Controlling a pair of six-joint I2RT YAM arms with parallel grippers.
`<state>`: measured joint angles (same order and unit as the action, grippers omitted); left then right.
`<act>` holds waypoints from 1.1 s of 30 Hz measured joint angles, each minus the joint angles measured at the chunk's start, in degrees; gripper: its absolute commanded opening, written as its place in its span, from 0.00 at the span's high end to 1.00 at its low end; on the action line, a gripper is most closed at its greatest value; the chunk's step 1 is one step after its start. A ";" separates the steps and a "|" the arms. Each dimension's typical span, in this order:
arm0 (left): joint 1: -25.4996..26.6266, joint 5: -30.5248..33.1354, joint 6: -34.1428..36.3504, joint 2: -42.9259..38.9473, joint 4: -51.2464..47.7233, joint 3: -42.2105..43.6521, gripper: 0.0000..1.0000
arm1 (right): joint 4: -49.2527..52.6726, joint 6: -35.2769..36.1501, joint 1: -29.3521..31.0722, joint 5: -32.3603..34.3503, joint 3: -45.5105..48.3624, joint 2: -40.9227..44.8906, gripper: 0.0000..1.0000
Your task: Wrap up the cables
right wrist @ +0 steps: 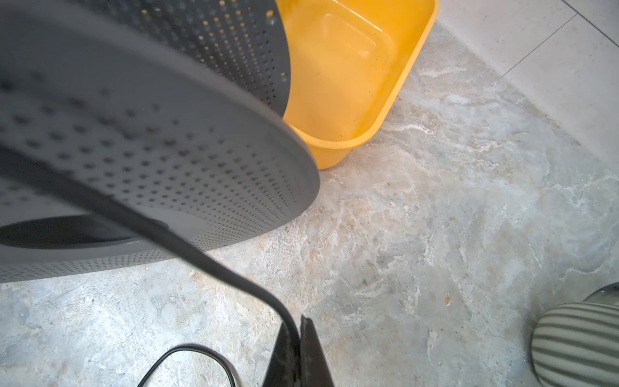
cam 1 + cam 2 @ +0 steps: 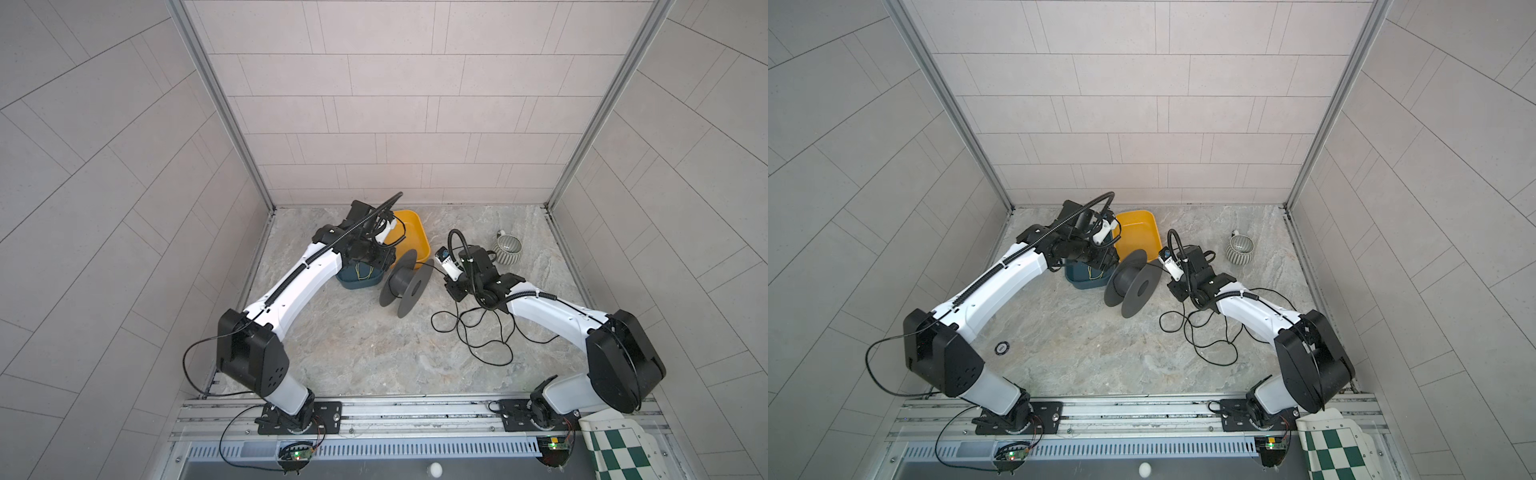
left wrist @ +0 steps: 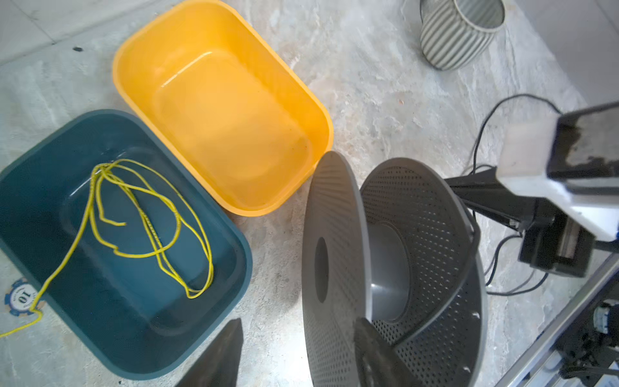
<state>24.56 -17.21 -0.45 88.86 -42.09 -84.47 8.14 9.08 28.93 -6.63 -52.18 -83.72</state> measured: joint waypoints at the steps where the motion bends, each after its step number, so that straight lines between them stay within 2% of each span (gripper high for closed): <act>1: -0.68 -0.72 -0.20 -0.44 0.61 0.07 0.36 | 0.24 0.13 0.00 0.00 -0.35 -0.15 1.00; 6: -0.17 -5.99 1.42 -0.55 1.92 0.13 0.38 | 2.21 0.85 0.00 -0.07 -2.82 -1.38 1.00; 15: 2.10 -10.23 5.16 -0.28 2.95 3.23 0.40 | 3.76 1.29 0.00 -0.22 -3.63 -1.79 1.00; 27: 2.10 -9.75 8.33 0.00 5.42 6.69 0.50 | 4.61 1.51 0.00 -0.24 -4.44 -2.56 1.00; 33: 2.10 -9.29 8.26 4.11 5.81 4.74 0.55 | 5.03 1.66 0.00 -0.22 -4.50 -2.67 1.00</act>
<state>26.65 -26.50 7.81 92.97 -36.27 -79.72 13.17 10.74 28.93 -6.85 -56.69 -86.39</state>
